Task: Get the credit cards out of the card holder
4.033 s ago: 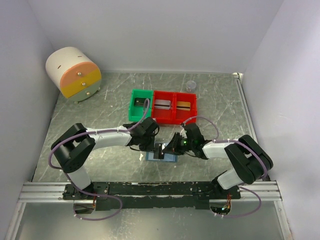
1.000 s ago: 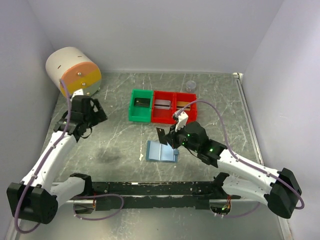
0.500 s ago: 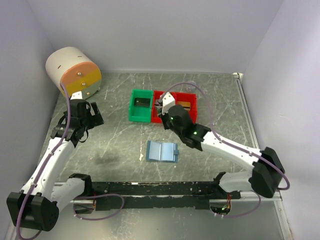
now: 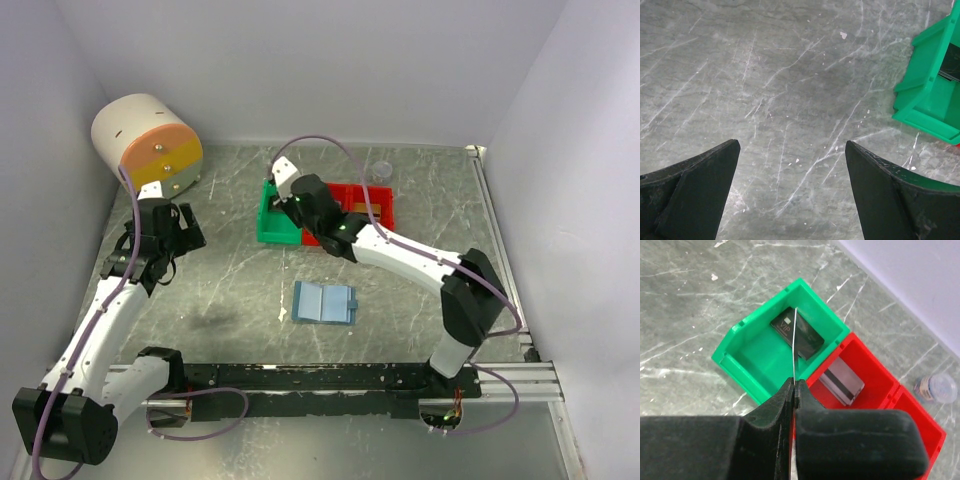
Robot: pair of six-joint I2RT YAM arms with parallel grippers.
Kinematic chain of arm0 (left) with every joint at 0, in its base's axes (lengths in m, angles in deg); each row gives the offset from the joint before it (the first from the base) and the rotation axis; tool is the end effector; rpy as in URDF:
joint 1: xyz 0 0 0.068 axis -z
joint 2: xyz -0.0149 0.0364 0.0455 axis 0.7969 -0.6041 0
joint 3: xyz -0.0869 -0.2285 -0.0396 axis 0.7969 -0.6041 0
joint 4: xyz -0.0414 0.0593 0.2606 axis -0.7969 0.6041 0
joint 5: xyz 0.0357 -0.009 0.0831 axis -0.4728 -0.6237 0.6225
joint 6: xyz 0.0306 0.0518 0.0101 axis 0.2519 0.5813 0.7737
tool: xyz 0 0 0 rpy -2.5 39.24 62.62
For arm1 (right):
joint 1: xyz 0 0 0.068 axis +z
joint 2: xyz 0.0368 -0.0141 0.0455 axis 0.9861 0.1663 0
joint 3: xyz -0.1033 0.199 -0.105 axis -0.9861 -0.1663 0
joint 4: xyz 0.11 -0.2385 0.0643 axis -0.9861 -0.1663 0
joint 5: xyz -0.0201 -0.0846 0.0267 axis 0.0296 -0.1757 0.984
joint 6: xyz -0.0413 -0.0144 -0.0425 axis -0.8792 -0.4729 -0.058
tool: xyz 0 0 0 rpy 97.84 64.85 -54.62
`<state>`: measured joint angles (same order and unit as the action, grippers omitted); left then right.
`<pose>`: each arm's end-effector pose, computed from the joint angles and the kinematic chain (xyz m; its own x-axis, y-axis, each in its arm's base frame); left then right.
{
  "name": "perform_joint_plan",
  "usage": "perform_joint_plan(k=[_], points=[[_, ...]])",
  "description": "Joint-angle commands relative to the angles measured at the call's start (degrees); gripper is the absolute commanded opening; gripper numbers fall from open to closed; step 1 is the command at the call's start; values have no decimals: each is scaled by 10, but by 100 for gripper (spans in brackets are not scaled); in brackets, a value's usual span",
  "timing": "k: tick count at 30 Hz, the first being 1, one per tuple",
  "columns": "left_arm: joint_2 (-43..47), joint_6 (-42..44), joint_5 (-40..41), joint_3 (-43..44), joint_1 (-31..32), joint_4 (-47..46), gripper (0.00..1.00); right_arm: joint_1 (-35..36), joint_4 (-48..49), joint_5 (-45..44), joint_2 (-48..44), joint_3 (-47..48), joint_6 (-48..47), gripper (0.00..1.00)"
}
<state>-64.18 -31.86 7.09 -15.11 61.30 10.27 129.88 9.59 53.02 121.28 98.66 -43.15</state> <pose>0.2345 -0.0223 0.2613 -0.5275 -0.3205 -0.7868 -0.3135 0.9342 -0.1704 0.2756 0.3006 0.2659 -0.1748 -0.4203 -0.8904 -0.5703 0.7804 -0.2564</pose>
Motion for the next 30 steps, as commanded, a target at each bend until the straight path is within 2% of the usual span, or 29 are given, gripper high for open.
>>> perform_joint_plan(k=[1, 6, 11, 17, 30], points=[[16, 7, 31, 3, -2, -8, 99, -1, -21, 15, 46, 61, -69, 0], [27, 6, 40, 2, -3, -9, 98, -6, -45, 39, 119, 116, -99, 0], [27, 6, 48, 3, -4, -7, 98, -6, -79, 8, 190, 185, -144, 0], [22, 5, 61, 5, -6, -2, 97, -11, -48, -35, 248, 214, -222, 0], [22, 6, 51, 5, -18, -5, 96, -37, 3, -32, 325, 255, -340, 0]])
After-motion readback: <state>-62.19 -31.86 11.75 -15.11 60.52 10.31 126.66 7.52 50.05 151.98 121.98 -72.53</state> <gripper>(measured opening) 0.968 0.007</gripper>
